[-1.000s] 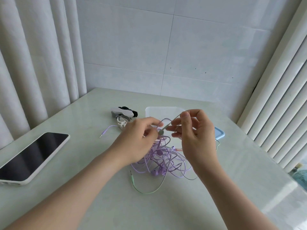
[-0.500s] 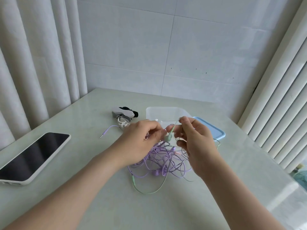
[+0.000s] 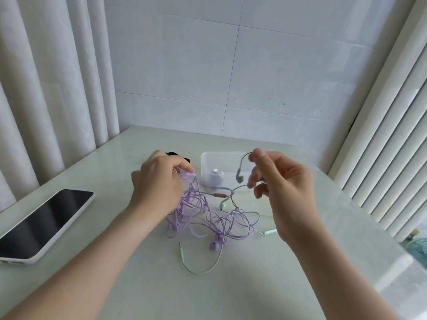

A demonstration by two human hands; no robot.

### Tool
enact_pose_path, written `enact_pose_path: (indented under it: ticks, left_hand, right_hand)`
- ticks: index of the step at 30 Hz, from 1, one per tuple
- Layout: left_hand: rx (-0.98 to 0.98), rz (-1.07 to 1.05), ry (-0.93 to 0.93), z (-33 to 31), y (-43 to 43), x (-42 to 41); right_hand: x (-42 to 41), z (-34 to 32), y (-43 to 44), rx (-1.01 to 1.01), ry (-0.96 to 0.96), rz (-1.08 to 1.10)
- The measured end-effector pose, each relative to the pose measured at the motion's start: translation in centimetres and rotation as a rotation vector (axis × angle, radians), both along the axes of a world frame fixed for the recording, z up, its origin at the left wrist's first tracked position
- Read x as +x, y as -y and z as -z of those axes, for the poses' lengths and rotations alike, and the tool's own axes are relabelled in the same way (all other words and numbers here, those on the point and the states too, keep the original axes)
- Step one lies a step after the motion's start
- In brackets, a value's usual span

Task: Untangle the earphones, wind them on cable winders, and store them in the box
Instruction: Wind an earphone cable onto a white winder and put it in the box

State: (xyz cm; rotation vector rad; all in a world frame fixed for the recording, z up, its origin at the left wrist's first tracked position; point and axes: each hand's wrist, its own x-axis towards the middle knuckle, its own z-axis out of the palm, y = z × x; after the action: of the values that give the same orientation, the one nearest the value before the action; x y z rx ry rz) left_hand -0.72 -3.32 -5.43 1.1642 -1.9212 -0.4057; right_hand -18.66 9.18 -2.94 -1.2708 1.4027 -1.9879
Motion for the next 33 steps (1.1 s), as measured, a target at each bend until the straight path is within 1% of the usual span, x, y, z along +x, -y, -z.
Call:
enact_pose_path:
  ticks: [2,3,4,5,6,7,8,9,11,12,15,17,19,21,23,25,27,30,33]
  left_hand:
    - [0.010,-0.041,0.118,0.0,0.0,0.1]
    - [-0.027,-0.033,0.194,0.1,0.0,0.2]
    - [-0.105,0.013,0.269,0.3,0.1,0.3]
    - [-0.206,0.113,0.317,0.6,0.4,0.4]
    - [-0.274,0.256,0.324,0.5,0.5,0.4]
    - [-0.248,0.383,0.315,0.4,0.2,0.4]
    - [-0.165,0.464,0.297,0.1,-0.2,0.4]
    - [-0.110,0.502,0.317,-0.2,-0.6,0.3]
    - [-0.039,0.575,0.356,-0.3,-1.0,0.2]
    - [-0.008,0.610,0.367,-0.1,-1.1,0.1]
    - [0.085,0.616,0.387,0.4,-0.7,0.2]
    - [0.085,0.599,0.407,0.5,-0.7,0.0]
    - [0.092,0.612,0.438,0.4,-0.9,-0.1]
    - [0.123,0.636,0.462,0.5,-0.8,0.0]
    - [0.118,0.642,0.484,0.5,-0.8,0.2]
    - [0.098,0.632,0.478,0.4,-0.9,0.2]
    - [0.082,0.624,0.432,0.5,-1.0,0.1]
    - [0.053,0.582,0.381,0.6,-1.0,0.0]
    - [0.015,0.512,0.333,0.5,-0.7,-0.2]
  right_hand:
    - [0.2,0.1,-0.1,0.049,-0.106,-0.096]
    - [0.3,0.2,-0.1,0.082,-0.156,-0.143]
    - [0.4,0.5,-0.1,0.116,-0.200,-0.188]
    - [0.4,0.8,0.0,0.153,-0.236,-0.235]
    - [0.4,1.0,0.1,0.186,-0.267,-0.290]
    - [0.4,1.3,0.0,0.224,-0.296,-0.346]
    - [0.4,1.4,0.1,0.262,-0.327,-0.395]
    - [0.3,1.3,0.0,0.301,-0.366,-0.424]
    - [0.4,1.0,0.0,0.381,-0.439,-0.409]
    - [0.5,1.0,0.1,0.401,-0.462,-0.355]
    - [0.4,1.2,0.5,0.432,-0.426,-0.074]
    - [0.0,1.3,0.7,0.467,-0.427,0.105]
    - [-0.6,1.3,0.6,0.499,-0.474,0.184]
    - [-1.0,1.0,0.3,0.530,-0.577,0.118]
    - [-1.1,0.9,-0.1,0.565,-0.697,-0.061]
    - [-1.3,0.9,-0.3,0.600,-0.717,-0.206]
    - [-1.8,1.1,-0.4,0.632,-0.767,-0.236]
    - [-2.1,1.1,-0.7,0.690,-0.913,-0.252]
    - [-2.3,1.2,-0.8,0.721,-1.035,-0.197]
